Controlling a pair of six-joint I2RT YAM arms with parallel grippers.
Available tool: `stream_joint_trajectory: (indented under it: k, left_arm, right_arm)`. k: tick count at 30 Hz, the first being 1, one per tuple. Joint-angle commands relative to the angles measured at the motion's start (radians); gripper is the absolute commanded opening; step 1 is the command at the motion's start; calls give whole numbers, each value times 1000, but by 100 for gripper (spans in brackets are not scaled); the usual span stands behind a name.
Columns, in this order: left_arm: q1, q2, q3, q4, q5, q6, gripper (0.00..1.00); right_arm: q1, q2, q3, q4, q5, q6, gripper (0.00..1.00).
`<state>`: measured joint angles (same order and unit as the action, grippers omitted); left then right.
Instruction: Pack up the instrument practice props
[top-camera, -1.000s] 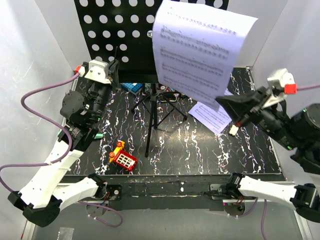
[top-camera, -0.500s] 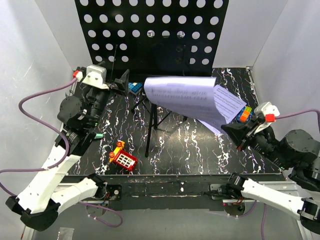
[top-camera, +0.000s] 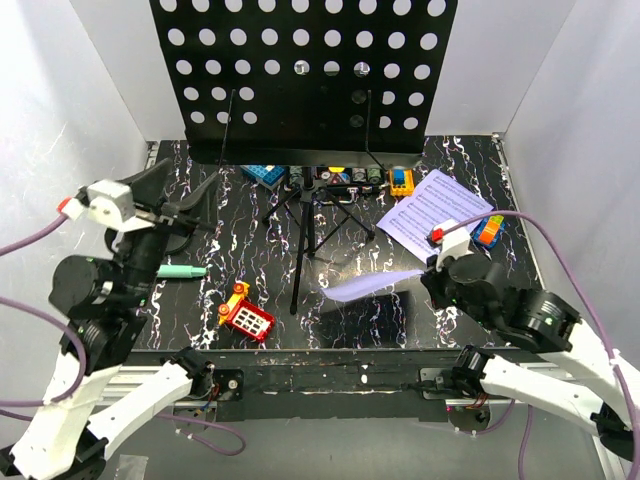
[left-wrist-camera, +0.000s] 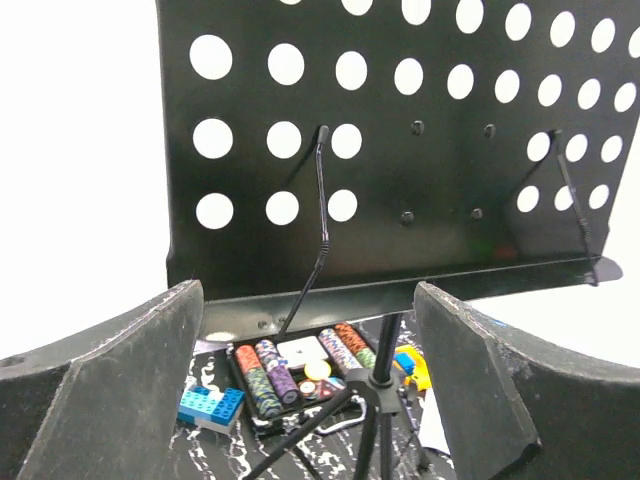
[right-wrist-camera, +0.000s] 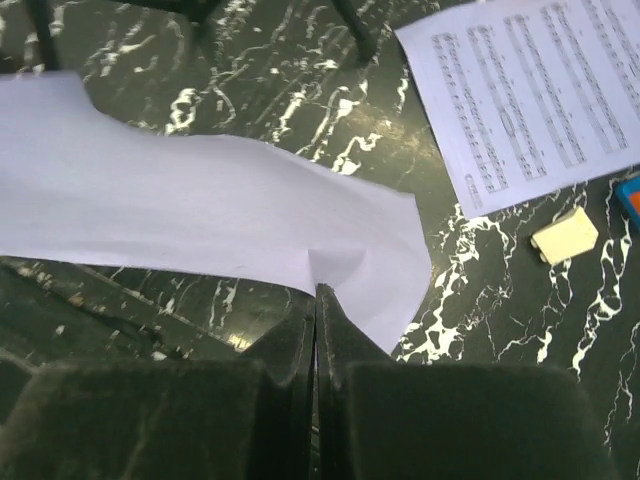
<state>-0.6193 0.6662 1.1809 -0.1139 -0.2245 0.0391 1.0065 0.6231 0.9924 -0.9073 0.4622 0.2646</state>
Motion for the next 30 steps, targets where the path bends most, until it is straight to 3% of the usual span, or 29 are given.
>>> stream_joint_trajectory:
  k: [1,5,9,16,22,24,27,30]
  left_arm:
    - [-3,-40,-33,-84,30,-102,86]
    - [-3,-59,-53,-105,56,-168,87]
    - [-3,-70,-78,-105,66,-209,88]
    - [-3,-71,-113,-104,94,-266,92]
    - [-3,-80,-141,-89,85,-292,94]
    - [-3,-83,-155,-84,86,-301,95]
    - [-2,-96,-182,-73,88,-314,95]
    - [-3,-111,-213,-69,83,-314,96]
  right_arm:
    - [-86,56,-28,126,58,65,1]
    - [-358,98,2,185,-165,50,1]
    - [-691,157,57,218,-489,64,1]
    - [-919,386,224,275,-693,252,1]
    - [-1118,529,310,531,-867,554,1]
    - [-1170,570,278,611,-885,645,1]
    - [-1191,677,229,544,-896,598,1]
    - [-1192,693,65,602,-878,573,1]
